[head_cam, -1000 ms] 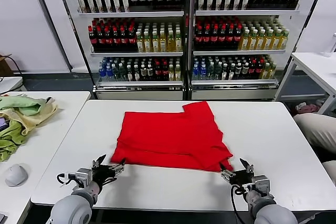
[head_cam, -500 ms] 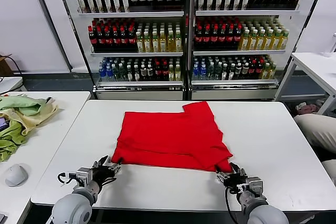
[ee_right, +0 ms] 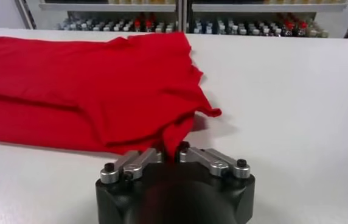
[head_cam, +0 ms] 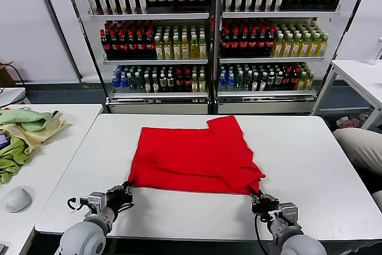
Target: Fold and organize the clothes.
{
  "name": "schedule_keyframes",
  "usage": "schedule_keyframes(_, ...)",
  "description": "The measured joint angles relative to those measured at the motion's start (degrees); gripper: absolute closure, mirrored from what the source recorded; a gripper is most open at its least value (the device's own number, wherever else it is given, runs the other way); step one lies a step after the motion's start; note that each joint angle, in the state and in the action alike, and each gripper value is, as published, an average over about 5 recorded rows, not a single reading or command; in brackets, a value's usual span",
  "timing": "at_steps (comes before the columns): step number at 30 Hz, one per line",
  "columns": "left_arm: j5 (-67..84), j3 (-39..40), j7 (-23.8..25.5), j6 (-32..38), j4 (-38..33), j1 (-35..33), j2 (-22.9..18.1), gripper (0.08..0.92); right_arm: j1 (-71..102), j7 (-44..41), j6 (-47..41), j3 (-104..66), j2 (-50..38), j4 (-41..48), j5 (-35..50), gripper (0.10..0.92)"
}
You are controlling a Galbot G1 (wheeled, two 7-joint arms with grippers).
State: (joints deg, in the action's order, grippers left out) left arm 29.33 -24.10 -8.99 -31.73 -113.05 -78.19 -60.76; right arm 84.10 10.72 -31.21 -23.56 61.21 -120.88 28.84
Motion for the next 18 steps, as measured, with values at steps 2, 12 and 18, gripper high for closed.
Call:
schedule_keyframes(2, -0.29, -0.57, -0.40, -0.16, -1.99, -1.75, 0.54, 0.894, 1.57, -0.27, 0.04, -0.80, -0.37, -1.88, -0.27, 0.879)
schedule_keyframes(12, -2.51, -3.97, -1.66, 0.75, -10.55, -13.17, 2.72, 0.896, 9.85, -0.92, 1.71, -2.11, -0.91, -7.04, -3.90, 0.879)
schedule_keyframes(18, -4.77, -5.02, -1.24, 1.35, -11.80, -16.81, 2.64, 0.878, 12.84, -1.05, 2.25, -2.04, -0.69, -8.94, -6.70, 0.806)
